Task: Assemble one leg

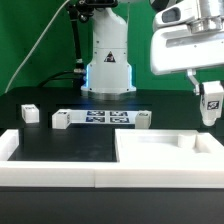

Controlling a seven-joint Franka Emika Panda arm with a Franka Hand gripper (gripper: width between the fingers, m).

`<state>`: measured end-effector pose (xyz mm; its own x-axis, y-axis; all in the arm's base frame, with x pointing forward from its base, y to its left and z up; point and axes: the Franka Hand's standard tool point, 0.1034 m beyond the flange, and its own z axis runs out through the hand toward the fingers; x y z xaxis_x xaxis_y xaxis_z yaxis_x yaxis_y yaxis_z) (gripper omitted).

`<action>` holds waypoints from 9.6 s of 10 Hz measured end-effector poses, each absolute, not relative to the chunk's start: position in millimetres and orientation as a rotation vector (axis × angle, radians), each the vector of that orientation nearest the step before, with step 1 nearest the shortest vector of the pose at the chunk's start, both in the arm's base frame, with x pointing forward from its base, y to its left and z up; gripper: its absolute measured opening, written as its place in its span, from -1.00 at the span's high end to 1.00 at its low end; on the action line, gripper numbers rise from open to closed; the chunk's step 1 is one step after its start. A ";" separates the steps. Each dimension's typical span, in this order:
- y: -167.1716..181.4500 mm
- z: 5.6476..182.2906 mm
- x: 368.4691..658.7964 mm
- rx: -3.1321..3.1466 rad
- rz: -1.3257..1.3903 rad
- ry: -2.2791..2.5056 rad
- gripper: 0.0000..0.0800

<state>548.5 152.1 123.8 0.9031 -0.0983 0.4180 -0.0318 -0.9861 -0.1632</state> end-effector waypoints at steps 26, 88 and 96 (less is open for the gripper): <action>117.4 109.2 614.5 -2.957 -0.917 -0.410 0.27; 126.8 71.7 609.8 -2.397 -0.055 1.767 0.27; 116.5 72.4 618.6 -2.600 -0.041 1.454 -0.59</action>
Offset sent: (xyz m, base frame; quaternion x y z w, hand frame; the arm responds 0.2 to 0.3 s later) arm 0.0000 0.0000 0.0000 0.0000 0.0000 0.0000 1.0000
